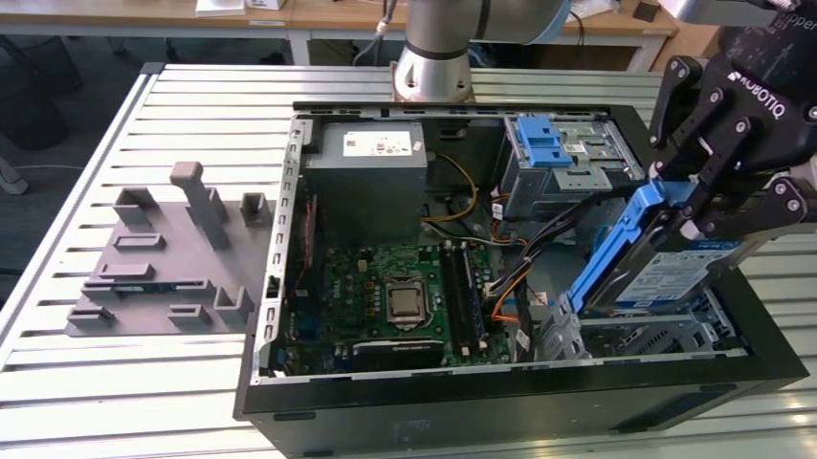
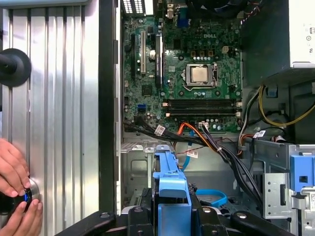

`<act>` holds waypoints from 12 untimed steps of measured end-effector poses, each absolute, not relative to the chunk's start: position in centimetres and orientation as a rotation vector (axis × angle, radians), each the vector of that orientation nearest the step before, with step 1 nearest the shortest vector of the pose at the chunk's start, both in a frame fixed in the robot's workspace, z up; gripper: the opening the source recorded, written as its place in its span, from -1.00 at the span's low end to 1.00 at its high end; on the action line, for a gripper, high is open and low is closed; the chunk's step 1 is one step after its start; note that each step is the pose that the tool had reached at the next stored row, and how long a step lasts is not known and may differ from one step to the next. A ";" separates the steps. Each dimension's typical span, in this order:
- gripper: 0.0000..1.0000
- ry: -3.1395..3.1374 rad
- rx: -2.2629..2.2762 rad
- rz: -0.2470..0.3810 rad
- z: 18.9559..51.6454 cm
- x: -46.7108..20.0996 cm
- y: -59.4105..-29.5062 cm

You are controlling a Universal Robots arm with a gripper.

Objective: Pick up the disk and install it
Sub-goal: 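Insert the disk into the insertion slot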

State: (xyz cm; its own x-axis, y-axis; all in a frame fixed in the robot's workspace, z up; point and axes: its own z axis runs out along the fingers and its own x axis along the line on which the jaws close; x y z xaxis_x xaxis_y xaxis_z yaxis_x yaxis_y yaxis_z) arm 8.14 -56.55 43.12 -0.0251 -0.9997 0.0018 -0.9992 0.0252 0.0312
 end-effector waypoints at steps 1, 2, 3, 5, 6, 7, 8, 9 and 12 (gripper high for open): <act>-0.27 -2.233 2.177 -0.033 43.0 8.1 -56.6; -0.27 -2.233 2.177 -0.033 43.0 8.2 -56.6; -0.27 -2.233 2.177 -0.033 42.9 8.2 -56.6; -0.27 -2.233 2.177 -0.033 42.8 8.2 -56.6; -0.27 -2.233 2.177 -0.033 42.8 8.2 -56.6; -0.27 -2.233 2.177 -0.033 42.7 8.2 -56.6; -0.27 -2.233 2.177 -0.033 42.6 8.2 -56.6; -0.27 -2.233 2.177 -0.033 42.5 8.2 -56.6; -0.27 -2.233 2.177 -0.033 42.3 8.2 -56.6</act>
